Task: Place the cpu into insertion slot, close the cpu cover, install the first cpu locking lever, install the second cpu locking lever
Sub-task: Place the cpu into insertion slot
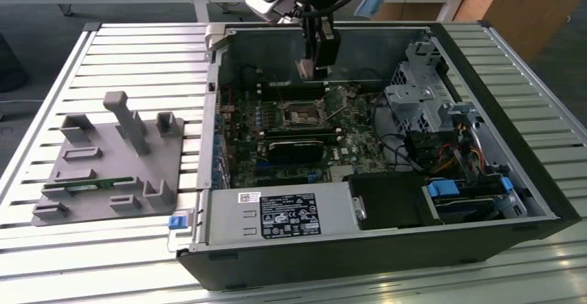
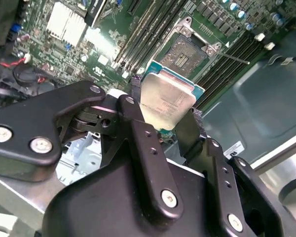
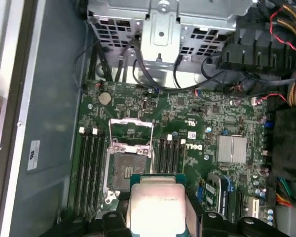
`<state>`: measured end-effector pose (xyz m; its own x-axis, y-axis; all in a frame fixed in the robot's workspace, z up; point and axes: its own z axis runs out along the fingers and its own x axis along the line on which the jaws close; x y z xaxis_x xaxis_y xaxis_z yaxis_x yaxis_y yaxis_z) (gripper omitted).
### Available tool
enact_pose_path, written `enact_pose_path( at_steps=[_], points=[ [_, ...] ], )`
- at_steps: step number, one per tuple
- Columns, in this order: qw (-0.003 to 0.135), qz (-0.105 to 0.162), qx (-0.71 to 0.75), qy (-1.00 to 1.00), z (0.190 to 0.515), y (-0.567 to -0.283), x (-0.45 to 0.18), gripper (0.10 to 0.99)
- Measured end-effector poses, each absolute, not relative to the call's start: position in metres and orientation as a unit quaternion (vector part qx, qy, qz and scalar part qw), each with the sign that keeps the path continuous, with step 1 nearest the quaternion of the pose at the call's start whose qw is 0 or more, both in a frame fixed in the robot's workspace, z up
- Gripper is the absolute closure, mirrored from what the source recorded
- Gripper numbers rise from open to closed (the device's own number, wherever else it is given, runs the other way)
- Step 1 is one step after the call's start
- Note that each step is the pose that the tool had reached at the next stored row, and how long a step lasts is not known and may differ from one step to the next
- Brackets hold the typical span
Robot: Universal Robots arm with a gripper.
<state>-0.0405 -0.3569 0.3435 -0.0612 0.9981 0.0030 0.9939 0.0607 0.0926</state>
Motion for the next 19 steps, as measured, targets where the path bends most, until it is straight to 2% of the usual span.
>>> enact_pose_path(
  at_steps=[19],
  points=[
    [0.032, 0.035, 0.700, 0.713, 0.317, -0.332, -0.041, 0.561]
  ],
)
